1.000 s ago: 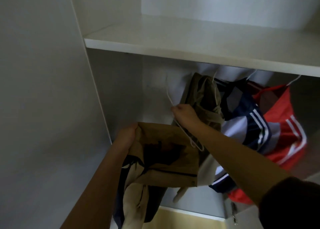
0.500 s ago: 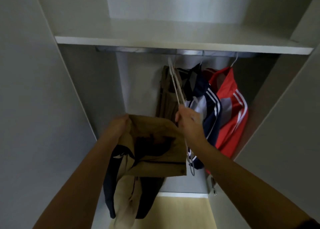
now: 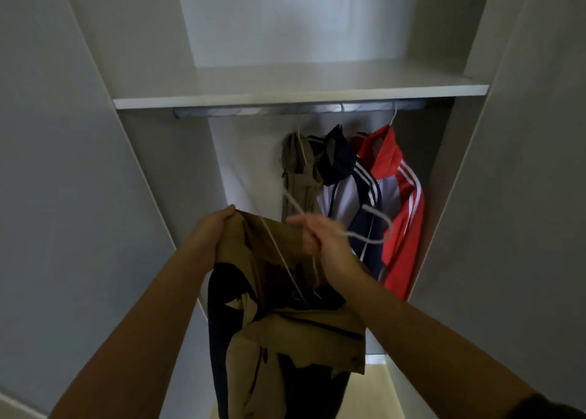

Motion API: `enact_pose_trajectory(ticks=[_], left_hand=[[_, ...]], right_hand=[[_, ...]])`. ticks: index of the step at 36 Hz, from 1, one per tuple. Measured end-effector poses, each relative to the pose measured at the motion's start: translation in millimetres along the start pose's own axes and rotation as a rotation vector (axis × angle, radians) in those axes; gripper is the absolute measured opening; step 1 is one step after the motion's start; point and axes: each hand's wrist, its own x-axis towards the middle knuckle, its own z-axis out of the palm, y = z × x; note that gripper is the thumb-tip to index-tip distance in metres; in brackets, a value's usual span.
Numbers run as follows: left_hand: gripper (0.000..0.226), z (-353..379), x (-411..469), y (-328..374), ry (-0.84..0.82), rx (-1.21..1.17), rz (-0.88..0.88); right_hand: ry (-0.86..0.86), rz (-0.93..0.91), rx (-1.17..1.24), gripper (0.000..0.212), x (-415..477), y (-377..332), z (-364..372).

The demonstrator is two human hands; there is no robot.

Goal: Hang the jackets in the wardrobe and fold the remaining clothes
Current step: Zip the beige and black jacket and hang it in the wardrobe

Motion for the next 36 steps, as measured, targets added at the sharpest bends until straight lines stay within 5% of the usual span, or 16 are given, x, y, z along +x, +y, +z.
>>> enact_pose_trajectory(ticks=[4,12,17,21,27,30,36], left_hand=[[0.026,-25.2,1.7,13.9,0.025,-0.059,-0.006],[0.030,-36.1,8.8,6.2,0.008,0.214,0.076],[0.041,-22.0,10.9,0.9,-0.020,0.592,0.480],[0.048,-1.7,0.3,2.5,-0.063,0.789,0.788],[0.043,10.0,-12.2,-10.6,-0.192,0.732,0.844],[0.041,7.4,-13.7,-25.1,-0.227,0.709,0.833],[0.038,-27.7,30.1,-36.7,-0.104,0.690,0.655]], right_hand=[[-0.181,0.273,-0.086,0.031,-19.2,37.0,-35.8],[-0.376,0.317,-0.333,0.042,-45.5,27.5,-62.4],[-0.166,0.360,-0.615,0.043,-39.6,32.3,-61.5],[-0.371,0.484,-0.925,0.037,-24.4,22.7,-40.2],[-0.134,0.238,-0.781,0.029,9.4,-8.9,-25.3],[-0.148,0.252,-0.852,0.025,17.8,-8.7,-17.5],[-0.027,0.344,-0.561,0.021,50.4,-19.9,-5.9]])
